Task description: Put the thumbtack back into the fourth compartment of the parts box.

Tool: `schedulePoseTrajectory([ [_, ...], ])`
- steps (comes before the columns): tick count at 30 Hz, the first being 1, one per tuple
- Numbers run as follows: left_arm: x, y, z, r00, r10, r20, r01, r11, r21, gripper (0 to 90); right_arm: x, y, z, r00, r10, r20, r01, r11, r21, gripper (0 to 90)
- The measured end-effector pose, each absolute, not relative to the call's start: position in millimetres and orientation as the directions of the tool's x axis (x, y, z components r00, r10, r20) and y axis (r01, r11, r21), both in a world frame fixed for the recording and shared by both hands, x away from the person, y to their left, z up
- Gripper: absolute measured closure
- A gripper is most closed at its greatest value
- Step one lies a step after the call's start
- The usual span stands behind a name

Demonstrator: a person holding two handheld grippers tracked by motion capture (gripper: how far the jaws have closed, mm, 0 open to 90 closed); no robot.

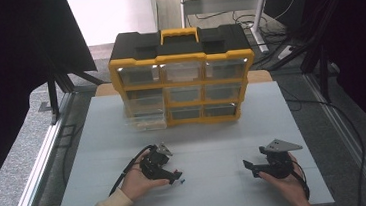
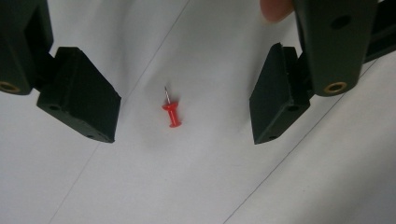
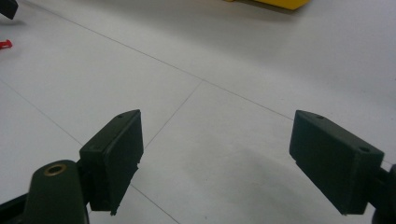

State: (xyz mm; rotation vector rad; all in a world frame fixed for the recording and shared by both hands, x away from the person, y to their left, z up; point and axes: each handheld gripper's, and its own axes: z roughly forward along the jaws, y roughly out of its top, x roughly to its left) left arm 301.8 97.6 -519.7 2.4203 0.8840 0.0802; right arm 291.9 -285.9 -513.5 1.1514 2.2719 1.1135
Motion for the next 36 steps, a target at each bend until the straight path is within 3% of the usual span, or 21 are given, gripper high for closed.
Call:
schedulePoseTrajectory([
  [8,300.8,94.4,-521.0,0.788,0.605,-0.114,0.568,-0.644,0.513,32.9,291.7,-286.0,-513.4,-0.601,0.798,0.028,0.511,0.358,0.782,18.0],
  [13,298.6,92.6,-521.5,0.796,0.601,-0.074,0.550,-0.666,0.503,42.9,290.9,-285.7,-512.3,-0.602,0.798,0.015,0.499,0.362,0.787,18.1],
  [17,297.5,92.8,-520.8,0.798,0.601,-0.052,0.542,-0.676,0.500,55.8,291.1,-285.8,-512.4,-0.601,0.799,0.013,0.499,0.363,0.787,18.1],
  [20,295.4,91.2,-520.1,0.807,0.588,-0.052,0.531,-0.685,0.499,60.5,291.0,-285.6,-512.5,-0.602,0.799,0.011,0.499,0.365,0.786,18.1],
  [26,296.1,91.5,-519.7,0.809,0.582,-0.080,0.539,-0.681,0.497,81.9,291.0,-285.8,-512.3,-0.600,0.800,0.009,0.499,0.366,0.786,18.1],
  [36,296.2,92.9,-519.4,0.812,0.577,-0.086,0.535,-0.678,0.504,83.3,291.0,-286.1,-512.4,-0.598,0.802,0.007,0.500,0.366,0.785,18.2],
])
